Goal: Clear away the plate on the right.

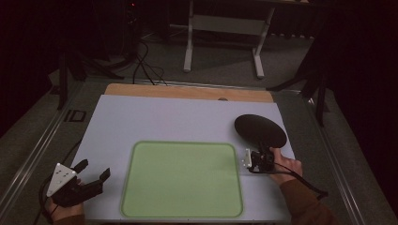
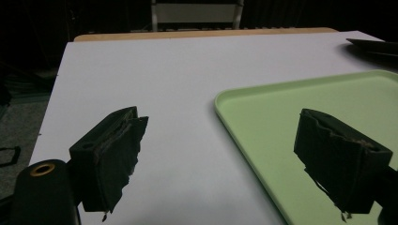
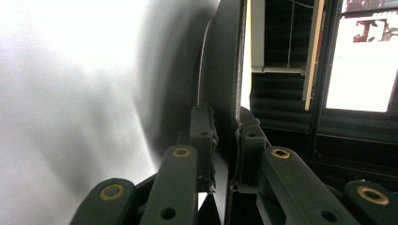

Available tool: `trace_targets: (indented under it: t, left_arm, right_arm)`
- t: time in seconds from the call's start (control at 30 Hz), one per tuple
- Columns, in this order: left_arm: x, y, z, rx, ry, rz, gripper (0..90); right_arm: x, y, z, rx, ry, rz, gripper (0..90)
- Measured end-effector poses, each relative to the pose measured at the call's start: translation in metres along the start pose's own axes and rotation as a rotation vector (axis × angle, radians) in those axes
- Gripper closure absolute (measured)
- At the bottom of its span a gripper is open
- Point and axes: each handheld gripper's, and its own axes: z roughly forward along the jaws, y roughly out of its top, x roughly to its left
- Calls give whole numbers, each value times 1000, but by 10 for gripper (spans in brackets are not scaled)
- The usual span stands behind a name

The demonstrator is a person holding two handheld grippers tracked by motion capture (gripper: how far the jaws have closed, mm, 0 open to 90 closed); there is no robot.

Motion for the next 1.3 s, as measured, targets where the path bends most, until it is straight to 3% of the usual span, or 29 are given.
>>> trace_targets:
  t: [0.47, 1.3]
  left_arm:
    - [0, 0, 0, 0, 0, -1, 151]
    - [0, 0, -1, -10, 0, -2, 152]
  right_arm:
    - [-4, 3, -16, -30, -25, 4, 801]
    - [-12, 25, -54, -127, -81, -59, 786]
